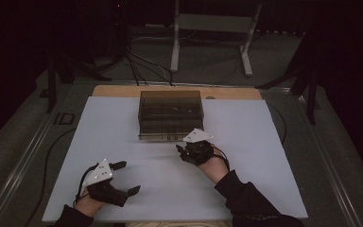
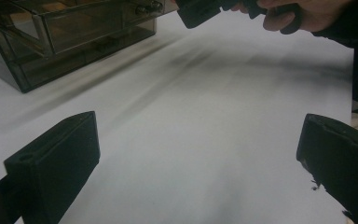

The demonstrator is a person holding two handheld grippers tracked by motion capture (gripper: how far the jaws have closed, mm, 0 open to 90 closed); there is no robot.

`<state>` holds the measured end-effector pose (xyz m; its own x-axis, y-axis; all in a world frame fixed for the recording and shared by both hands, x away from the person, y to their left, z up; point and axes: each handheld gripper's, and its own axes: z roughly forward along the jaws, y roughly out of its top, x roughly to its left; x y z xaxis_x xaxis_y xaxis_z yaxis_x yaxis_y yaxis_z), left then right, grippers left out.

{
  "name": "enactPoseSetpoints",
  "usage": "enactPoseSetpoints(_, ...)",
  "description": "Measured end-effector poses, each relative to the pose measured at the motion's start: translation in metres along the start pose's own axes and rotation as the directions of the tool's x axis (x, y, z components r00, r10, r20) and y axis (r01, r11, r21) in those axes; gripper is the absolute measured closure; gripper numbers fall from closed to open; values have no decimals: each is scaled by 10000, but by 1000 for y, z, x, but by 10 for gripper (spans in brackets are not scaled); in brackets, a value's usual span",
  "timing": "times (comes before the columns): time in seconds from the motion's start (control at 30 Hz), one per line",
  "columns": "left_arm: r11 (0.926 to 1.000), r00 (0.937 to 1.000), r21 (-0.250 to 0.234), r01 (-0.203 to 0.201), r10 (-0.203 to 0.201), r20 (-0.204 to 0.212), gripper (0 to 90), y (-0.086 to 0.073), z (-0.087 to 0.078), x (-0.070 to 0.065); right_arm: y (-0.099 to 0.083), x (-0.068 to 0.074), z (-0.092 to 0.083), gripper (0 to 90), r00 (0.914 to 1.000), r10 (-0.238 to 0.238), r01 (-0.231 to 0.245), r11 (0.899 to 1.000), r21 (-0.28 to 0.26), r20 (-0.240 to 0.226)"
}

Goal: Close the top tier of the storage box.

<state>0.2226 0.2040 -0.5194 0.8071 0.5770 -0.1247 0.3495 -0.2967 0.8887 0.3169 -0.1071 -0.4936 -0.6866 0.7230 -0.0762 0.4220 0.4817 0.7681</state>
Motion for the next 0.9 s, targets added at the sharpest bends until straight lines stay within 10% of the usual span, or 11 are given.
enactPoseSetpoints(0.3,10000,10000,0,-21,21,-5,0,0,0,0,3,1,1,900,9999,61,-60,10000,-73,111)
enactPoseSetpoints(0.9,10000,10000,23,-46,46,-11,0,0,0,0,9,-2,10,900,9999,44,-46,9999,110,162)
